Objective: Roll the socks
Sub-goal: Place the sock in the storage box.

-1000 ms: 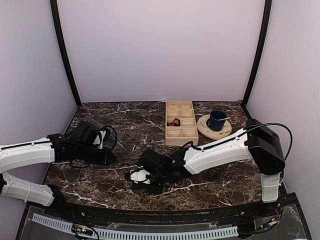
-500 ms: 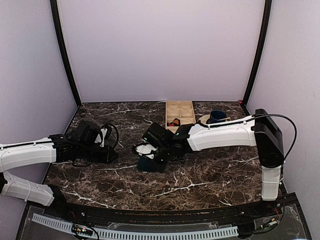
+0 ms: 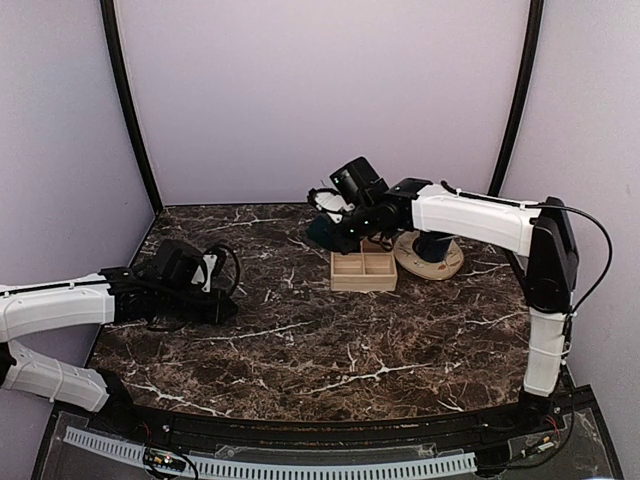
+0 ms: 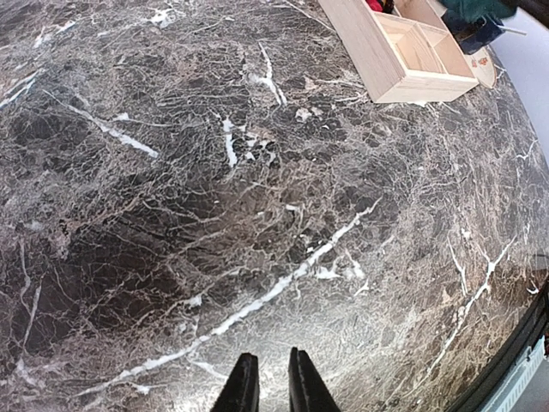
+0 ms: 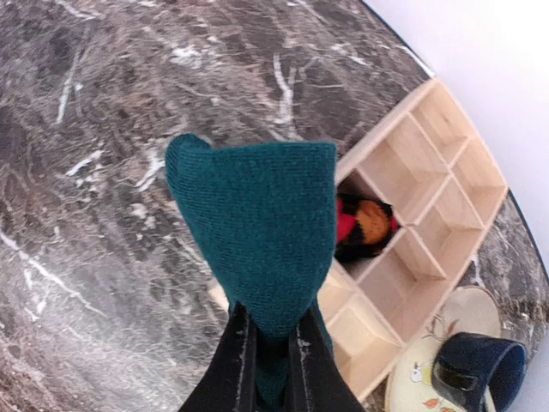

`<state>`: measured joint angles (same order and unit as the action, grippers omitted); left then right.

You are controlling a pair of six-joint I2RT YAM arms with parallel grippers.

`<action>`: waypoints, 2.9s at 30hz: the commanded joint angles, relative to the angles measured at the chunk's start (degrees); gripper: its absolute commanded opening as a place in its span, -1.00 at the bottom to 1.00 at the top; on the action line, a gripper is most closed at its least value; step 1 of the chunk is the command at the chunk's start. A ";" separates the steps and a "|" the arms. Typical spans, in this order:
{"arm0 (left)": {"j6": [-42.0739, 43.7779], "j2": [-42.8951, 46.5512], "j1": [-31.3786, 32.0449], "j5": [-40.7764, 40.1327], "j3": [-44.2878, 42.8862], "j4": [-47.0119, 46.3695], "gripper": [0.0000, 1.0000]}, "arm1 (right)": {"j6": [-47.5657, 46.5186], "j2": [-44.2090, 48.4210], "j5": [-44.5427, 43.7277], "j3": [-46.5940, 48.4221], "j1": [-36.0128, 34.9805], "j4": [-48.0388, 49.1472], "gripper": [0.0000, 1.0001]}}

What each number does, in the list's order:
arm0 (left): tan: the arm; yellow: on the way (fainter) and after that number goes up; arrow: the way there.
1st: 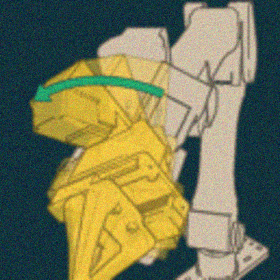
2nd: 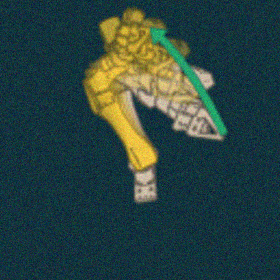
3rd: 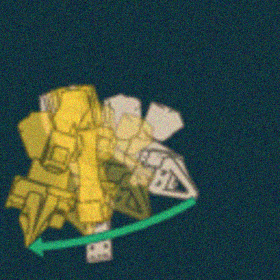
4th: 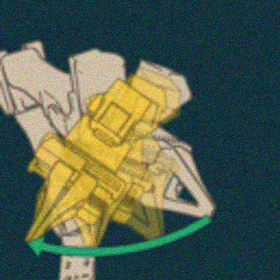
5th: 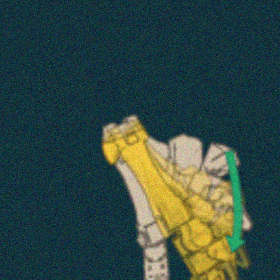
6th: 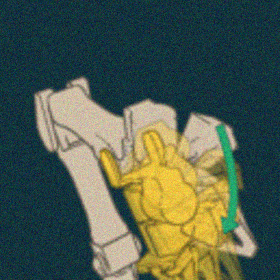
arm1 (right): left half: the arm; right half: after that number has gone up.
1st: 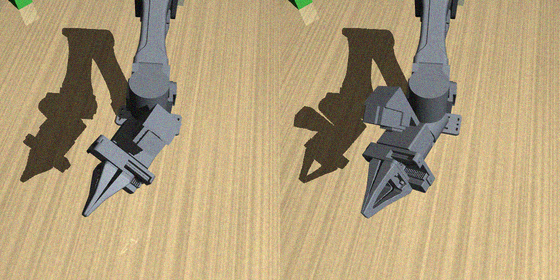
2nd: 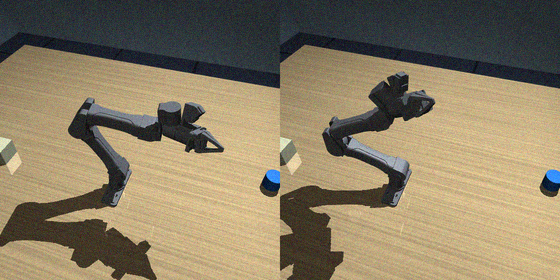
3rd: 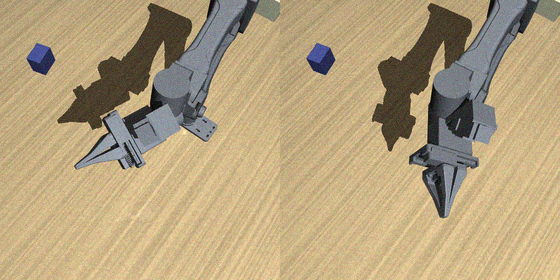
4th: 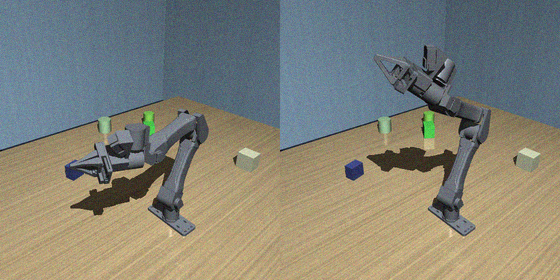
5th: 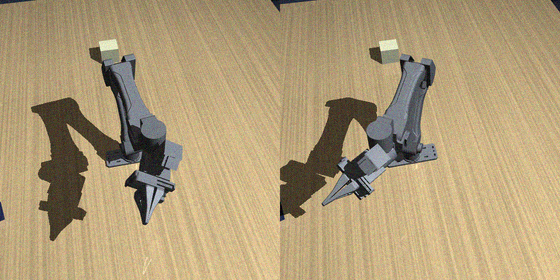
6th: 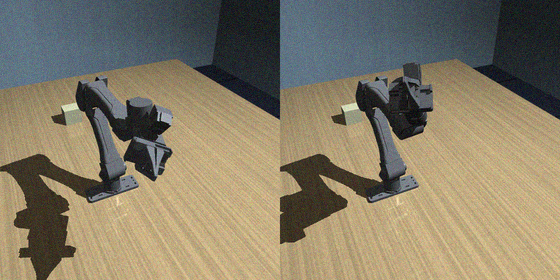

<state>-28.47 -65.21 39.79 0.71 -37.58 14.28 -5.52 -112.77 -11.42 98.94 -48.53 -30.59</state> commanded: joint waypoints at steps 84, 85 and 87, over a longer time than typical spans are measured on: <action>1.89 -6.59 -0.15 5.99 -2.14 -9.65 -0.94 | 3.56 -28.11 16.56 24.23 22.02 -27.96 -1.00; 1.92 -6.60 -0.13 6.24 -2.07 -9.77 -0.95 | 3.78 -28.72 16.98 24.98 22.19 -28.64 -1.00; 1.93 -6.72 -0.15 6.51 -2.06 -9.81 -0.96 | 4.09 -30.13 17.13 26.98 22.40 -30.34 -1.00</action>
<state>-27.16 -71.61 39.79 5.82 -38.44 5.58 -3.20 -139.00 4.14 123.35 -27.07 -53.41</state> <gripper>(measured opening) 0.033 0.066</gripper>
